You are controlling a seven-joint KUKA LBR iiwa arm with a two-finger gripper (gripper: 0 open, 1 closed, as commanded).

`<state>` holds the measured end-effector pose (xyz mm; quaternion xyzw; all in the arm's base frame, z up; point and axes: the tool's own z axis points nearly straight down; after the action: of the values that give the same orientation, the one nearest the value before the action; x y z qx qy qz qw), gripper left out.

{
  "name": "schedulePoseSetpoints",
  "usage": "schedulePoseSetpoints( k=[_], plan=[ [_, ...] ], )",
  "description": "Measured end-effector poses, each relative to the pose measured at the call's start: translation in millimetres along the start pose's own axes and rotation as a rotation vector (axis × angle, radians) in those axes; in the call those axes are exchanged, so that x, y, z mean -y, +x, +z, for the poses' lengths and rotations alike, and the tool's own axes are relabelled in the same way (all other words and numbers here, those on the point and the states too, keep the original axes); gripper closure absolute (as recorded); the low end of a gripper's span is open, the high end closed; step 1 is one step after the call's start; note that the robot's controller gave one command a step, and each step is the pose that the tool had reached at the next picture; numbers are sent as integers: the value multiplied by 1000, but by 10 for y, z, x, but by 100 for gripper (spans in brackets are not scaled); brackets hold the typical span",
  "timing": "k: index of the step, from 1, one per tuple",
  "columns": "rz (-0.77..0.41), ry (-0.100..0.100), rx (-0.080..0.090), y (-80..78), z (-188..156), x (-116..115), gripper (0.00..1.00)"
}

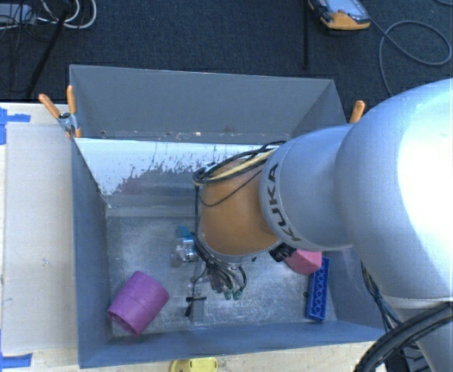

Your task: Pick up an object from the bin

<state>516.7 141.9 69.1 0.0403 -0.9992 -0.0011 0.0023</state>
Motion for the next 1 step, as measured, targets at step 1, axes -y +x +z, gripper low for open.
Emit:
schedulePoseSetpoints(
  k=[1],
  plan=[
    [-88,4,2,-11,-1,-78,0]
  ],
)
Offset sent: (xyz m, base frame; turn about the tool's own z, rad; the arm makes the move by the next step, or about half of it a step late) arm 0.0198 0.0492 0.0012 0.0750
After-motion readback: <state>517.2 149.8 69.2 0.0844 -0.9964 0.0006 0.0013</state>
